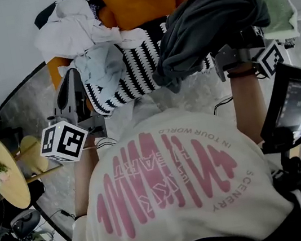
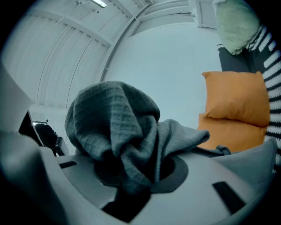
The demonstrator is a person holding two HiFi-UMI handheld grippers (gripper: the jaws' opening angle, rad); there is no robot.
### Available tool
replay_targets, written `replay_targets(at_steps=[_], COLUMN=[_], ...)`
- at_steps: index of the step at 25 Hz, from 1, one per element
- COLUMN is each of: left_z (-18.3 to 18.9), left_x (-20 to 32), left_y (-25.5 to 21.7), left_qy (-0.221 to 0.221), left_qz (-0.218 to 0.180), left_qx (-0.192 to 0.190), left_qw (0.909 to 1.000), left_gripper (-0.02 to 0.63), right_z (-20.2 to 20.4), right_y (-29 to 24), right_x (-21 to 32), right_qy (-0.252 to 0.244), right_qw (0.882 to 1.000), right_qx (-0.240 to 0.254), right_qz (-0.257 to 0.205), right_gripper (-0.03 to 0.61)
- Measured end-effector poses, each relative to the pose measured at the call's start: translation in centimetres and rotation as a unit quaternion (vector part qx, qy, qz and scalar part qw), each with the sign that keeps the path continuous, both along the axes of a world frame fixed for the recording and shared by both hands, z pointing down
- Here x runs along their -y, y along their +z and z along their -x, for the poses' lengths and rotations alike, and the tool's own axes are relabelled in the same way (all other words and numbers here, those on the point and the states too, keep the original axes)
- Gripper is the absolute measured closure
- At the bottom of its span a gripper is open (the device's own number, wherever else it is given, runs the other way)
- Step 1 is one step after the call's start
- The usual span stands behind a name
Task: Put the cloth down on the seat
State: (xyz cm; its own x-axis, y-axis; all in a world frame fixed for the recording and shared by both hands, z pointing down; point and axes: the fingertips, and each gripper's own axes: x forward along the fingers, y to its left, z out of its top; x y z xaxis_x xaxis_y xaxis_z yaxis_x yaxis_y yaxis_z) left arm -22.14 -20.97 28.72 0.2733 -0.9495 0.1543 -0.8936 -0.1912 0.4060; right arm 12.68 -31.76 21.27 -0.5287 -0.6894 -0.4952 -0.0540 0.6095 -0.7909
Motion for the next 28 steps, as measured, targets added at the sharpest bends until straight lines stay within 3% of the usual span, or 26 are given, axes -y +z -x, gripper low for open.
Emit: replay_targets(at_steps=[9, 14, 19, 23, 28], left_z=[0.0, 2.6, 2.6, 0.9, -4.4], left_x=[2.4, 2.9, 2.8, 2.4, -1.3], left_y=[0.7, 1.2, 1.2, 2.3, 4.2], left_qy=[-0.005, -0.009, -0.009, -0.007, 0.012], left_qz=[0.008, 0.022, 0.023, 0.024, 0.022], left_qx=[0.003, -0.006, -0.007, -0.001, 0.016], left_qw=[1.0000, 0.9997, 0.9997, 0.9997, 0.9996], left_gripper=[0.606, 0.606, 0.606, 0.606, 0.606], right_z=[1.0, 1.6, 2.8, 1.4, -3.0], right_y=[-2.1, -3.4, -4.6, -0.1, 8.0], right_x=[4.1, 6.2, 6.9, 5.7, 0.5], right_qy=[0.015, 0.022, 0.014, 0.004, 0.006], right_qw=[1.000, 0.999, 0.999, 0.999, 0.997], right_qx=[-0.008, -0.013, -0.026, -0.043, -0.054], right_qz=[-0.010, -0.021, -0.035, -0.009, 0.045], right_gripper=[0.466, 0.466, 0.466, 0.466, 0.466])
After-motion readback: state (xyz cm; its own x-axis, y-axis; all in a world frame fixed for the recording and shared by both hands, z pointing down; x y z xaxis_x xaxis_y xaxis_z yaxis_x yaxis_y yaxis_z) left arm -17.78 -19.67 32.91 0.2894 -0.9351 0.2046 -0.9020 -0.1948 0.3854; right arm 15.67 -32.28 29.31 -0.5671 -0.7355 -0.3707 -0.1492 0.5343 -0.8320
